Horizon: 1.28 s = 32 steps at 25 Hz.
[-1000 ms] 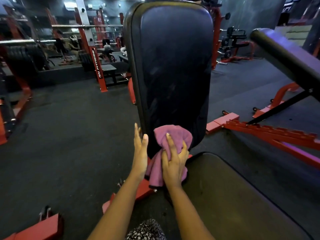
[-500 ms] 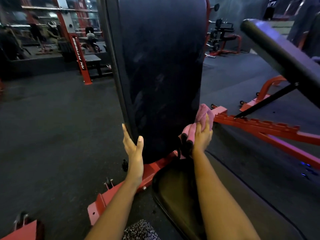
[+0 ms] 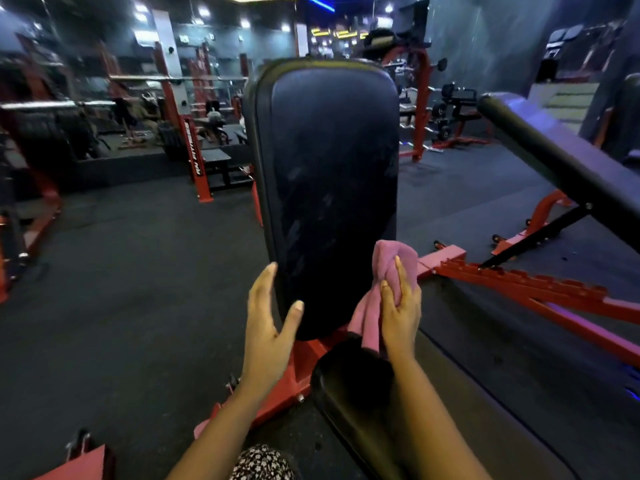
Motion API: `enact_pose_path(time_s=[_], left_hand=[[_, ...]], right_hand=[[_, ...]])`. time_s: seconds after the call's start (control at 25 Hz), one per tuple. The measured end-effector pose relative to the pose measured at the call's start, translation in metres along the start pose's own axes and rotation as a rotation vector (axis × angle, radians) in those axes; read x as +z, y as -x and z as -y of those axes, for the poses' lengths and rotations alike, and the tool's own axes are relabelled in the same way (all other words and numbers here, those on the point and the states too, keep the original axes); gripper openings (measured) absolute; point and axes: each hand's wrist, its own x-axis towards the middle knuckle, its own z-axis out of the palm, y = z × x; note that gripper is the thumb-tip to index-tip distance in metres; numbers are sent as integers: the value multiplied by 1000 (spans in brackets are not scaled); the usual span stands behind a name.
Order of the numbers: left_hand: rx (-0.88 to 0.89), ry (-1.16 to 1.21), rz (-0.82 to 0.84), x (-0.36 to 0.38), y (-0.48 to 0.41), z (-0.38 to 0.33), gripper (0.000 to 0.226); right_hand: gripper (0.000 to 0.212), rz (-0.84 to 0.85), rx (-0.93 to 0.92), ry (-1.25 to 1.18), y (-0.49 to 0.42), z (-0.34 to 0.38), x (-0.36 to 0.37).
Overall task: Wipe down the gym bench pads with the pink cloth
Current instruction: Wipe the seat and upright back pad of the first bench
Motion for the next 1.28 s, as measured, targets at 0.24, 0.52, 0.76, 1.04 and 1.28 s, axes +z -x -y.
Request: enact_pose_path(time_s=[0.24,0.52,0.76,1.04,1.28], left_hand=[[872,-915,229,16,-109,-53,57],[1029,-1427,178,23,-182,-36,58],[1102,-1473,43,28,-183,-31,58],[1119,-1522,-6,29,-184,-28,60],[1142,-1576,-17,29,-185,-29,59]], right_hand=[[52,-59,-143,-86,-85,68,-11],[52,26,-475,12,-242,150,-7],[44,174,-312,-128,-277,121,10],[53,143,-197,-257,-233,32,23],[47,148,-90,-273,-171,-23,21]])
